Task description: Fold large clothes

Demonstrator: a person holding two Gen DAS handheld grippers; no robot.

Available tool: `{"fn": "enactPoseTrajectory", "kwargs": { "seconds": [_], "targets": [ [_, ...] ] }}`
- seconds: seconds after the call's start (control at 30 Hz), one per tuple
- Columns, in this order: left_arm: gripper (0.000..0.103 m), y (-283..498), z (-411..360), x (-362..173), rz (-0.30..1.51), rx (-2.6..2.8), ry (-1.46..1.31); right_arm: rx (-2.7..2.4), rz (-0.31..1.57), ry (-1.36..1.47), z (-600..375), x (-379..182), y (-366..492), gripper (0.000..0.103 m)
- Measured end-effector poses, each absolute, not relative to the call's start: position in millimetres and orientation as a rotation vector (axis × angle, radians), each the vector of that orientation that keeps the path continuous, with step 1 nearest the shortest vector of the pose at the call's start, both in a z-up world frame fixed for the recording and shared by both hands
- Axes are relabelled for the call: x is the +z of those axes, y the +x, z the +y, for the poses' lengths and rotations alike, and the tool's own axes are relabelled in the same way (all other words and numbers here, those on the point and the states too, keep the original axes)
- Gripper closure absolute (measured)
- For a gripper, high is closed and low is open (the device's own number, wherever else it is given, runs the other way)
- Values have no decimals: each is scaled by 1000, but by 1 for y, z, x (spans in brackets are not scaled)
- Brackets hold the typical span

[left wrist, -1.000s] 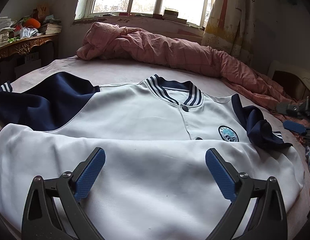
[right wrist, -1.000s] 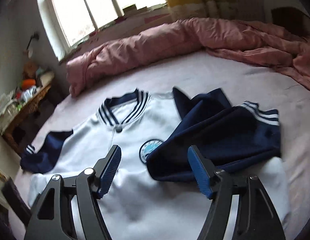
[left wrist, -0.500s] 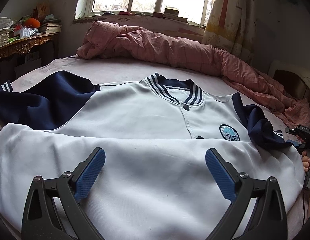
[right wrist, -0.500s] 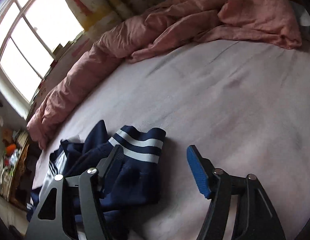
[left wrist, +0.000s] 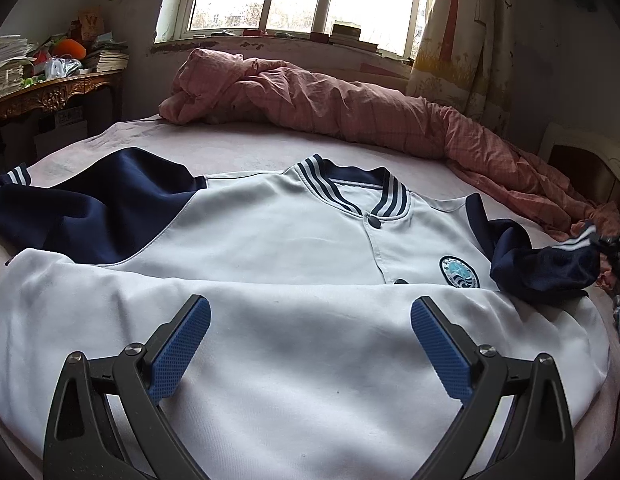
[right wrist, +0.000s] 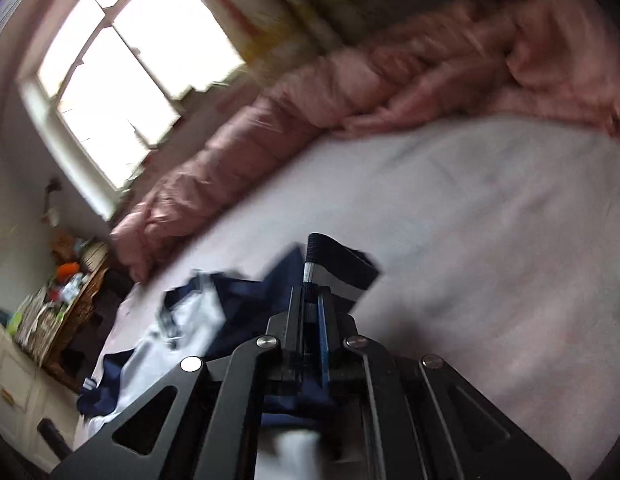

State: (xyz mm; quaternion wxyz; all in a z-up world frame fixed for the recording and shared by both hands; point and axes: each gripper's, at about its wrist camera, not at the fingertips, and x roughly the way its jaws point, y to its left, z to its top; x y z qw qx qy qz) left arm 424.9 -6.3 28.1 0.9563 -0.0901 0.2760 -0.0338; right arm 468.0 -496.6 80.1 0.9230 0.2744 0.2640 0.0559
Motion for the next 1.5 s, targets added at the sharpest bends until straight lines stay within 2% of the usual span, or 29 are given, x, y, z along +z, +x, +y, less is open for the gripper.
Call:
{"fn": "enactPoseTrajectory", "kwargs": {
  "seconds": [0.1, 0.2, 0.43, 0.5, 0.53, 0.6, 0.67, 0.73, 0.77, 0.93, 1.13, 1.27, 1.4, 1.43, 1.47, 1.5],
  "targets": [
    [3, 422, -8, 31, 546, -74, -170, 267, 435, 473, -443, 123, 448, 96],
    [3, 420, -14, 33, 539, -98, -140, 481, 392, 541, -395, 123, 440, 96],
    [3, 416, -16, 35, 524, -122, -136, 538, 709, 366, -302, 48, 477, 96],
    [12, 417, -15, 36, 523, -131, -142, 617, 761, 400, -300, 41, 479, 95],
    [21, 417, -15, 36, 525, -142, -144, 629, 762, 388, -300, 43, 477, 95],
    [30, 418, -17, 36, 532, -176, -147, 588, 704, 348, -304, 54, 468, 93],
    [35, 415, -20, 38, 520, -210, -145, 565, 648, 370, -313, 66, 463, 79],
    [35, 409, -24, 44, 493, -236, -139, 572, 609, 418, -321, 72, 453, 33],
    [35, 406, -25, 46, 478, -253, -138, 580, 589, 438, -325, 75, 450, 31],
    [35, 413, -31, 49, 559, -415, -224, 419, 553, 436, -339, 96, 444, 31],
    [35, 456, -41, 51, 704, -441, -372, -30, 538, 410, -378, 85, 448, 31],
    [35, 495, -64, 35, 875, -411, -397, -31, 533, 469, -397, 91, 442, 31],
    [35, 509, -75, 17, 902, -402, -396, 6, 498, 410, -394, 107, 435, 31],
    [39, 508, -75, 19, 895, -418, -389, 7, 494, 382, -390, 110, 432, 31],
    [66, 507, -76, 21, 892, -458, -379, 1, 493, 351, -386, 112, 433, 31],
    [80, 509, -78, 22, 900, -512, -374, -13, 493, 323, -382, 114, 434, 31]
  ]
}}
